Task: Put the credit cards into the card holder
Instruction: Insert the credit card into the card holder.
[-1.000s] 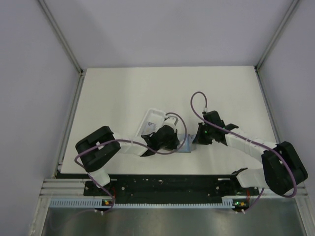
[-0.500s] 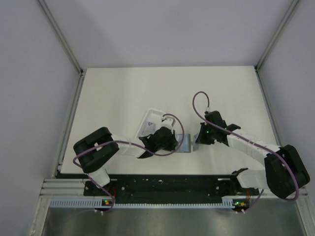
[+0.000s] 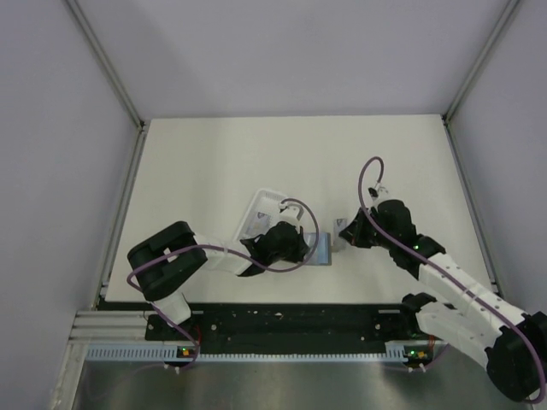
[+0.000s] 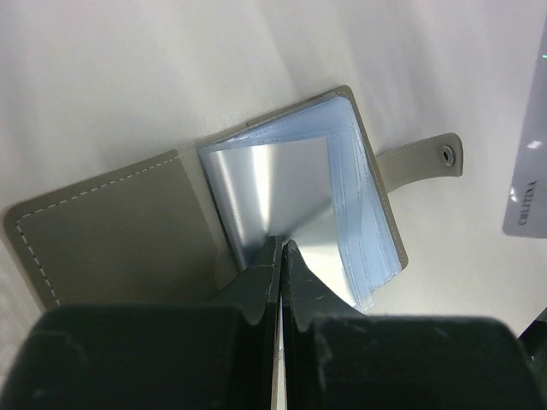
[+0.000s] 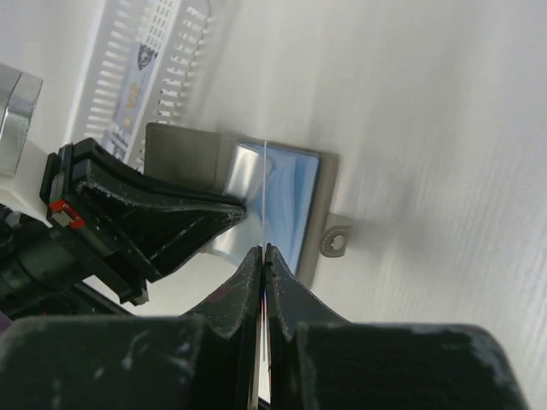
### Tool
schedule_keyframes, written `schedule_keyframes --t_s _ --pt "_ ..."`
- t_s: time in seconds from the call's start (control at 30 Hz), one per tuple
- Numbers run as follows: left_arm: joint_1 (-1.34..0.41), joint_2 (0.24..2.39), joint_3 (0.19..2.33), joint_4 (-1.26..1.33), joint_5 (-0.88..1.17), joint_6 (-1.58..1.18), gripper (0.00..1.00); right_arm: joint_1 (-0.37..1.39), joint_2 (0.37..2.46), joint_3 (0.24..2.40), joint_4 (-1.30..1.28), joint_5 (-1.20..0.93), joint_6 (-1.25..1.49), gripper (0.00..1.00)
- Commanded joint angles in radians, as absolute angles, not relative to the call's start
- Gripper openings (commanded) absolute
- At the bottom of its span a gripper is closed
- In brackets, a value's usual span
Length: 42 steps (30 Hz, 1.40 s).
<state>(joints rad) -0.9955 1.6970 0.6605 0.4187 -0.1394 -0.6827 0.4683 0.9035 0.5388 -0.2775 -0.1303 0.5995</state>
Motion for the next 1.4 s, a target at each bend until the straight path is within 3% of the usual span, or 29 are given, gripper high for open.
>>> schedule_keyframes --t_s 0.0,0.43,1.37 --pt "-0.988 1.746 0.609 0.230 -0.147 -0.664 0.00 0.459 0.879 0.439 -0.034 -0.256 0.629 0.00" --pt "-0.988 1.758 0.615 0.241 -0.129 -0.664 0.00 0.469 0.966 0.318 0.314 -0.348 0.669 0.00" --pt "-0.988 1.758 0.618 0.238 -0.124 -0.664 0.00 0.479 1.186 0.371 0.347 -0.242 0.626 0.00"
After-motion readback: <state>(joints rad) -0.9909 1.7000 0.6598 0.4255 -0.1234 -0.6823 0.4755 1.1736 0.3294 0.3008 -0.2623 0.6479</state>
